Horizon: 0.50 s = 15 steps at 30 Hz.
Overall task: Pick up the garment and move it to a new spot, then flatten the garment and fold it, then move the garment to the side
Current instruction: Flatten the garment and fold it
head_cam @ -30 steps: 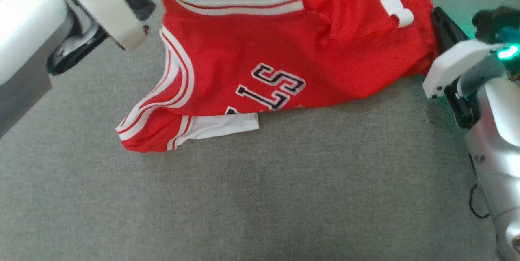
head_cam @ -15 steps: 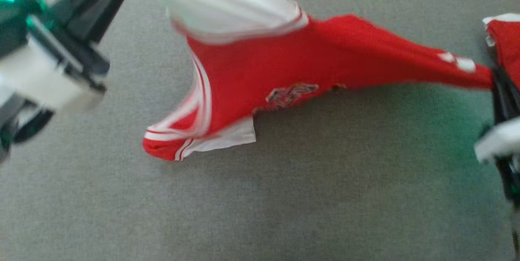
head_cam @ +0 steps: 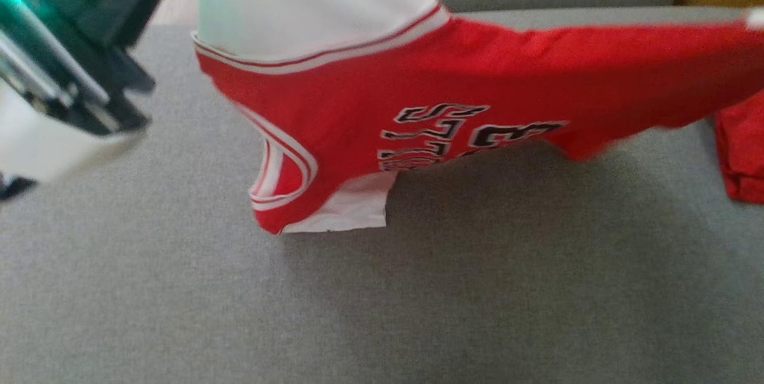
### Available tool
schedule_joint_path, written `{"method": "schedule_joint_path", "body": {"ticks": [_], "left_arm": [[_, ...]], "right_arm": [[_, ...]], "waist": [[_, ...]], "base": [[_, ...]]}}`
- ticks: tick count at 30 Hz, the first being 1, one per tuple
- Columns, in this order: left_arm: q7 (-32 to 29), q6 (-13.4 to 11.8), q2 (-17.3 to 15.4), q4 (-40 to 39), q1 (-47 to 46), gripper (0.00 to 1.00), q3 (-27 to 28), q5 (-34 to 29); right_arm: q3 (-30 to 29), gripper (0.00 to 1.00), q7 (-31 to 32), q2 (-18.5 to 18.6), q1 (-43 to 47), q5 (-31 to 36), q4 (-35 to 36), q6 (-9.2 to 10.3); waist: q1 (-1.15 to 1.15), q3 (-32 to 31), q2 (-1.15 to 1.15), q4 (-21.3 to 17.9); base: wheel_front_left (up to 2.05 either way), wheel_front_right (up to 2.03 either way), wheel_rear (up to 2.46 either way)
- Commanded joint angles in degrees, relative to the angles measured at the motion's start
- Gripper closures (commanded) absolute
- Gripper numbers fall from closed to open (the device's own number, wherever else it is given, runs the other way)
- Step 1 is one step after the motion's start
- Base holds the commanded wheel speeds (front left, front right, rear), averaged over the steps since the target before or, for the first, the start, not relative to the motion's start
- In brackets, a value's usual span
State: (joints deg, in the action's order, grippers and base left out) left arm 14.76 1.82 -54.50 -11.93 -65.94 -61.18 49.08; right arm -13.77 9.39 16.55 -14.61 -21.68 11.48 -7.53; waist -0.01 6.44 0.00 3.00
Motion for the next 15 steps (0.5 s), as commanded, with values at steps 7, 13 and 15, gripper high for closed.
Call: {"method": "schedule_joint_path", "body": {"ticks": [7,13,15], "left_arm": [[-1.2,2.2,1.7,4.4,-13.0,1.0,6.9,-2.3],[-2.2,4.0,5.5,15.2,-19.5,1.0,6.5,-4.4],[-2.6,4.7,6.8,19.6,-21.2,1.0,5.3,-4.9]], "right_arm": [[1.4,1.0,5.2,8.7,-14.0,1.5,3.8,0.04],[5.7,1.0,6.8,11.8,-23.1,1.5,-4.4,0.04],[7.8,1.0,6.7,11.8,-26.1,1.4,-8.1,0.04]], "waist": [[0.01,-2.8,0.0,0.2],[0.01,-1.2,0.0,0.0],[0.01,0.5,0.0,-0.1]], "base": [[0.0,0.0,0.0],[0.0,0.0,0.0],[0.0,0.0,0.0]]}}
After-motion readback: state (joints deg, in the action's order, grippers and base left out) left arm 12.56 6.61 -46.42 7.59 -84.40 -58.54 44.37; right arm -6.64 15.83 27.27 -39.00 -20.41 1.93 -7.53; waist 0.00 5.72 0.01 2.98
